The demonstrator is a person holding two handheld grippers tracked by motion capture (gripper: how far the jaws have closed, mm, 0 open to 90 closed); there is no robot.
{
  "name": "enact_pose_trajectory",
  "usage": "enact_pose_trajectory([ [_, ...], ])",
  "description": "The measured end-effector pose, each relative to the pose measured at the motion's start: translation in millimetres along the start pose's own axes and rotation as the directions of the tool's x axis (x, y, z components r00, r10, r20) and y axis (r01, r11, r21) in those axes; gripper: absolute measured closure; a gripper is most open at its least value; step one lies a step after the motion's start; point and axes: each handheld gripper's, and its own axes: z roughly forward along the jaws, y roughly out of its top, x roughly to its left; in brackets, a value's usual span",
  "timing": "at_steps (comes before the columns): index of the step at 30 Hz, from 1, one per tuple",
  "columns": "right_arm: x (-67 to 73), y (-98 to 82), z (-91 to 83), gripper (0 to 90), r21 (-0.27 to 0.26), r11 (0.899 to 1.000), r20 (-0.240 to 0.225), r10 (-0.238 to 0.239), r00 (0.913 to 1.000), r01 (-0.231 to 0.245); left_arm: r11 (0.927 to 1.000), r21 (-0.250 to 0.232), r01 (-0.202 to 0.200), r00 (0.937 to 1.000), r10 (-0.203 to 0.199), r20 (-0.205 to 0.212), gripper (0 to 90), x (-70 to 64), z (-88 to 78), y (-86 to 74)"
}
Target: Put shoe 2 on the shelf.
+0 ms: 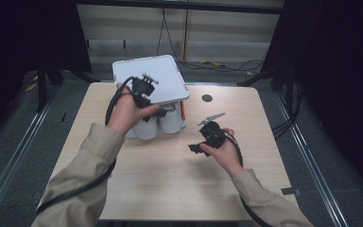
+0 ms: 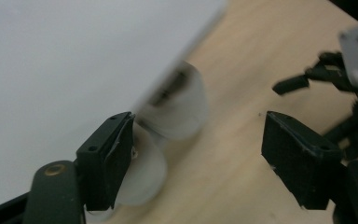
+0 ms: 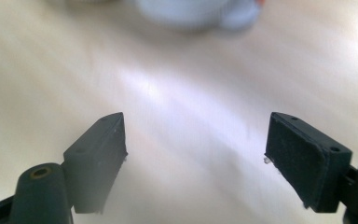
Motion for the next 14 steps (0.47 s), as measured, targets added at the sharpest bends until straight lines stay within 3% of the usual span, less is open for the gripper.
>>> enact_pose_trajectory([
  [3,0.4,-28.4,-18.4,19.2,0.0,1.0,0.017,0.02,0.9997,-0.02,1.0,0.003,0.008,0.9963,-0.009,0.086,20.8,-15.9,7.2,-49.7],
  [5,0.7,-45.2,-30.2,18.5,0.001,1.0,-0.004,0.01,0.9999,-0.01,0.9998,0.0,0.019,0.9952,-0.019,0.096,20.5,-20.3,15.6,-78.5],
  [7,2.9,-60.6,-40.3,18.5,0.009,1.0,0.019,0.006,0.9998,-0.007,0.9984,0.014,0.054,0.9909,-0.056,0.123,19.7,-21.4,22.9,-101.8],
  [9,2.5,-75.3,-47.1,18.5,0.003,1.0,0.0,0.01,0.9999,-0.01,0.9979,0.018,0.062,0.9908,-0.064,0.12,19.6,-21.2,28.7,-118.4],
  [11,-0.5,-91.0,-52.4,18.5,0.011,0.999,0.013,0.036,0.9993,-0.036,0.9981,-0.002,0.062,0.992,-0.061,0.111,19.7,-20.0,33.1,-129.0],
  [14,-2.9,-97.1,-56.5,18.5,0.0,0.999,0.008,0.037,0.9993,-0.037,0.9975,-0.017,0.069,0.9917,-0.067,0.11,19.5,-20.1,39.0,-141.7],
])
